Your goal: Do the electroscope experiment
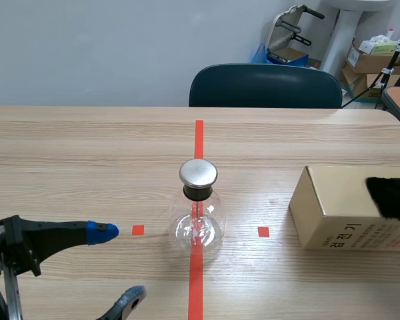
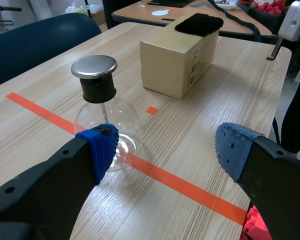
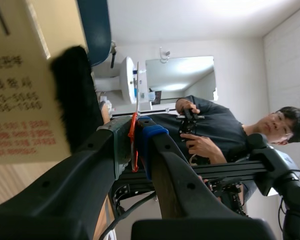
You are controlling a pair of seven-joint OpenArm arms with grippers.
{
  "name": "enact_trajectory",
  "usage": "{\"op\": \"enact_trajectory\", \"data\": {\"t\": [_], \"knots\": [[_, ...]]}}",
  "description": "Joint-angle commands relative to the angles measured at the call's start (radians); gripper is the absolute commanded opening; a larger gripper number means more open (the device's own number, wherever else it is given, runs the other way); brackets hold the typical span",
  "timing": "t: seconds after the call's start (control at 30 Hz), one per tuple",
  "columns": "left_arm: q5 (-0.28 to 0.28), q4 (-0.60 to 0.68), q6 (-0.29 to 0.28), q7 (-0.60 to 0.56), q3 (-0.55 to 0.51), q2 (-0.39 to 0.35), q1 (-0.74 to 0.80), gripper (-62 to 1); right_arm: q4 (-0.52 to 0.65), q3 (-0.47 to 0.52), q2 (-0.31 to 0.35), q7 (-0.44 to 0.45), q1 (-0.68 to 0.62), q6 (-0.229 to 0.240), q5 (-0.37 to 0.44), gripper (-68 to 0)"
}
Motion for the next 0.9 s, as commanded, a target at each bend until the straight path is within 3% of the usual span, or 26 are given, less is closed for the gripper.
{"op": "enact_trajectory", "data": {"t": [0.0, 0.47, 0.67, 0.77, 0.87], "knots": [[-0.007, 0.015, 0.002, -0.018, -0.006, 0.008, -0.002, -17.6, -0.014, 0.018, 0.016, 0.0, 0.018, -0.058, -0.009, -65.8], [-0.006, 0.087, 0.01, 0.032, -0.066, -0.004, 0.053, -14.2, -0.151, 0.058, 0.016, -0.092, 0.077, -0.058, -0.219, -65.8], [-0.007, 0.131, 0.02, 0.027, -0.084, -0.046, 0.097, -14.2, -0.161, 0.058, 0.016, -0.12, 0.083, -0.058, -0.256, -65.8], [-0.006, 0.136, 0.024, 0.033, -0.084, -0.049, 0.1, -14.2, -0.161, 0.058, 0.019, -0.104, 0.087, -0.058, -0.259, -65.8], [-0.006, 0.136, 0.024, 0.04, -0.084, -0.062, 0.108, -14.2, -0.161, 0.058, 0.023, -0.017, 0.089, -0.058, -0.259, -65.8]]}}
